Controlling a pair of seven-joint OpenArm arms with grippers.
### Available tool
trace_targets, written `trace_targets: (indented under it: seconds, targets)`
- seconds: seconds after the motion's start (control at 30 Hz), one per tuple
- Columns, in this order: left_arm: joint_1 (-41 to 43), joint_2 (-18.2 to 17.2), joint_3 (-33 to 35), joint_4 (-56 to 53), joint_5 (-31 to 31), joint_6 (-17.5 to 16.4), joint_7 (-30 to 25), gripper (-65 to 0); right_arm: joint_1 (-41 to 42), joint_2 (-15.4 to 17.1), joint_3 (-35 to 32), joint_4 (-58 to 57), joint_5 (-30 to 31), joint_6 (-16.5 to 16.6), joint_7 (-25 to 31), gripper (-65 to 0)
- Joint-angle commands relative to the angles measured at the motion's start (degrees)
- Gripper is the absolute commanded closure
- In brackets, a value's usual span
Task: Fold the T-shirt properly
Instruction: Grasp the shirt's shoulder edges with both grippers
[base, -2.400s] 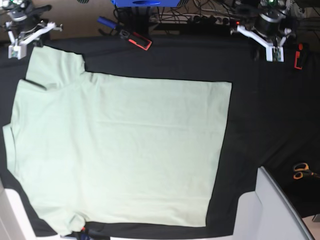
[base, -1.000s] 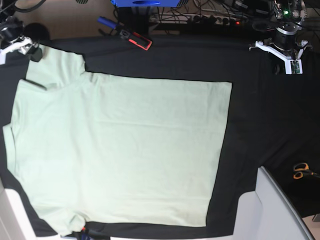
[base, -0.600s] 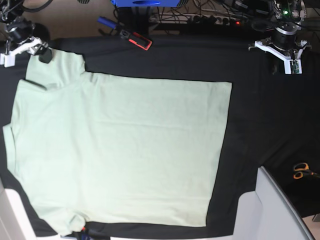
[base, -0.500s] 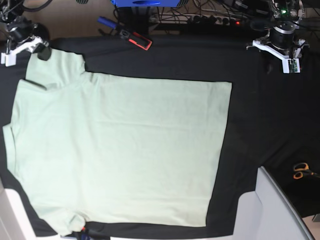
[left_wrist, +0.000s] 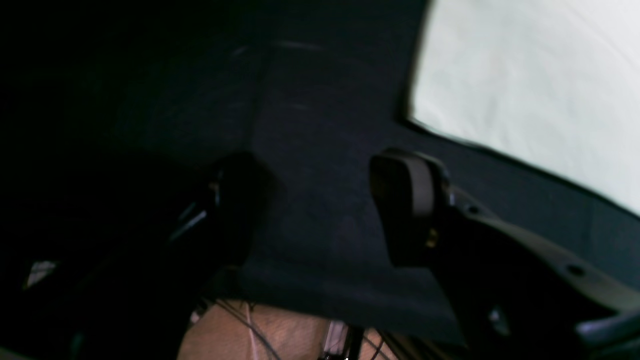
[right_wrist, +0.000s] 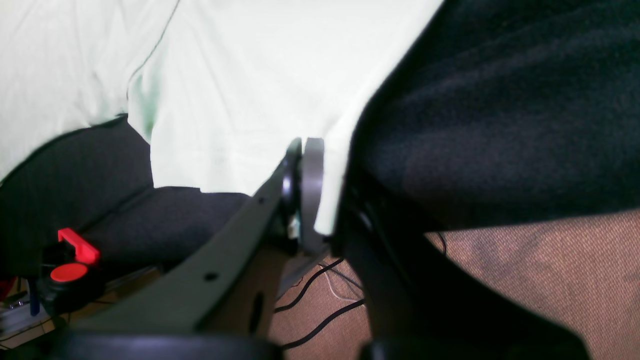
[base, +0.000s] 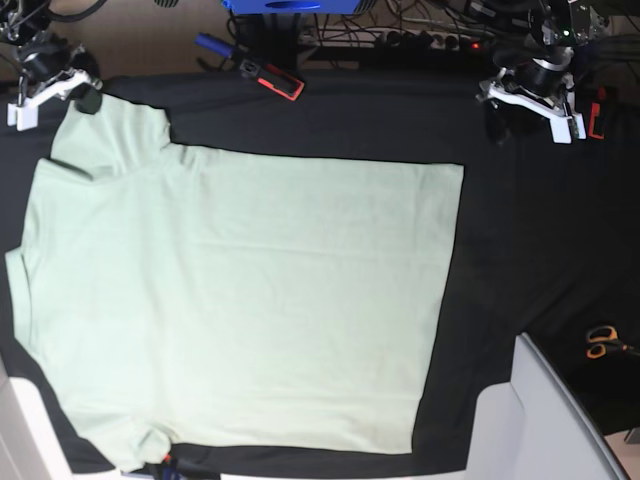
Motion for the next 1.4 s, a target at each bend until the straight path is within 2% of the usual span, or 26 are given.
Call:
trace_targets:
  seconds: [0.0, 0.13, 0.43, 0.6, 0.67, 0.93, 1.13, 1.37]
  targets:
    - [-0.1, -0.4, -0.7, -0.4, -1.1, -0.2, -1.2, -38.6, -0.4, 0.3, -0.1, 0.3, -0.5, 0.1, -0.8, -0.1]
    - [-3.3, -0.1, -0.7, -4.6, -1.5, -0.2, -1.2, -38.6, -0.6, 0.3, -0.1, 0.4, -0.5, 0.1, -0.8, -0.1]
    - [-8.4, 1.7, -0.2, -5.6, -1.4, -0.2, -1.1, -38.6, -0.6, 0.3, -0.2, 0.4, -0.5, 0.1, -0.9, -0.1]
    - [-11.9, 2.6, -0.2, -6.1, -1.2, -0.2, 6.9, -38.6, -0.6, 0.3, -0.2, 0.3, -0.5, 0.1, -0.9, -0.1]
    - [-13.3, 3.0, -0.2, -7.6, -1.2, -0.2, 8.3, -38.6, -0.6, 0.3, -0.2, 0.3, -0.5, 0.1, -0.9, -0.1]
    - [-15.8, 4.2, 0.2, -12.6, -1.1, -0.5, 8.6, -38.5, -0.6, 0.3, -0.2, 0.3, -0.5, 0.1, -0.9, -0.1]
    - [-15.8, 4.0, 6.3, -12.6, -1.1, -0.5, 8.3, -38.1, -0.6, 0.3, -0.2, 0.3, -0.5, 0.1, -0.9, -0.1]
    - [-15.9, 4.3, 8.0, -12.6, -1.1, -0.5, 8.3, -38.0, -0.6, 0.3, -0.2, 0.3, -0.5, 0.1, -0.9, -0.1]
